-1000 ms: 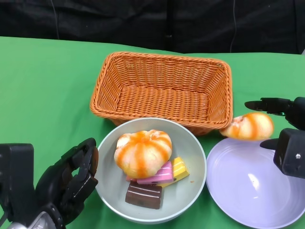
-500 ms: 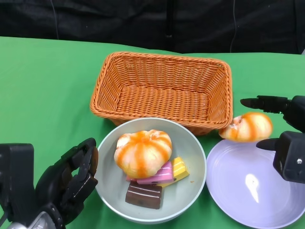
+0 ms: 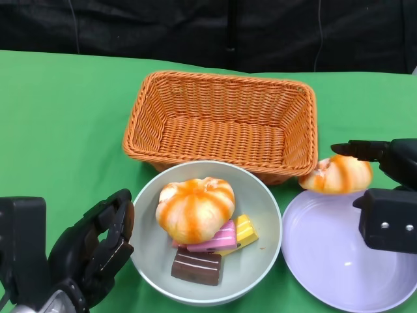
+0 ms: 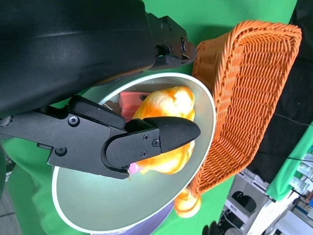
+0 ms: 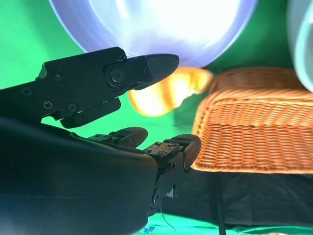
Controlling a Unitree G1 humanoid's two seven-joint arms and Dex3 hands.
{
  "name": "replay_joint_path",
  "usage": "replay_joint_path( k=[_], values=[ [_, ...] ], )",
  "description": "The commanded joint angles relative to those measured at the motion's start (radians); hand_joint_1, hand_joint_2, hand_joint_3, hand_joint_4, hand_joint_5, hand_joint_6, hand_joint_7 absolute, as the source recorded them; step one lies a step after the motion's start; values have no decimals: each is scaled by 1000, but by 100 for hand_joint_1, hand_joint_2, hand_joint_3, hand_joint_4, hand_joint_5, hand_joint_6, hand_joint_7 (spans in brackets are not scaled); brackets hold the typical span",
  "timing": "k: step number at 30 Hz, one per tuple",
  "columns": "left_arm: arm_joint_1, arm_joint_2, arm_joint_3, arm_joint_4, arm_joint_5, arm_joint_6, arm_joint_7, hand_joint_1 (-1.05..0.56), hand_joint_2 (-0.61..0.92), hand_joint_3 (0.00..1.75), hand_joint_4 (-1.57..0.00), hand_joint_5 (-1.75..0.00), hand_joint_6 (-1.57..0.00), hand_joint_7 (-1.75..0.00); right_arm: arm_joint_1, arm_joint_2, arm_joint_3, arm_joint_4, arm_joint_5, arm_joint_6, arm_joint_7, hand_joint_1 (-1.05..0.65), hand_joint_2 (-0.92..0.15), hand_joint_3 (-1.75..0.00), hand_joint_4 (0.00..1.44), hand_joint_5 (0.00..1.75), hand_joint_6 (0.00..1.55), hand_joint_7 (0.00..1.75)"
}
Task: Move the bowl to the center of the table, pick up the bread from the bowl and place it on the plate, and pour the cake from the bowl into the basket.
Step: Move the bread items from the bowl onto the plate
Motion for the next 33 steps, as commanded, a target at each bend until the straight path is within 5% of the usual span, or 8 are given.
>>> replay_joint_path(
  k=[1,20,23,26,27,28,30,33],
  values=[
    [8,6,8,-16,-6,5,6,-63,92,64,0,-35,-16,0,-49,-5,35,90,-40,-50,-54,-47,-89,-1,31,3,34,1],
    [8,18,2,-17,2,2,4,-63,92,64,0,-35,-16,0,-191,64,208,518,-229,-207,-439,-54,-82,0,29,1,32,0],
    [9,15,5,-19,-2,7,9,-64,92,64,0,-35,-17,-1,-214,86,224,616,-234,-250,-542,-47,-81,0,36,4,40,3],
    [11,13,2,-19,0,5,10,-64,92,64,0,-35,-17,-1,-245,103,242,743,-244,-324,-720,-25,-82,0,64,14,64,9],
    [12,13,1,-19,2,3,9,-64,92,64,0,-36,-17,-1,-258,106,250,788,-248,-360,-786,-20,-84,-1,85,16,78,8],
    [13,15,-3,-20,4,2,8,-64,92,64,0,-36,-16,0,-269,111,254,834,-244,-406,-852,-19,-86,-1,101,28,89,9],
    [15,16,-8,-22,8,1,8,-64,92,64,0,-36,-16,0,-288,119,257,909,-232,-484,-944,-17,-87,0,99,107,106,5],
    [17,16,-10,-24,9,0,5,-64,92,64,0,-36,-16,0,-310,123,267,977,-229,-539,-993,-17,-89,0,96,125,109,2]
  ],
)
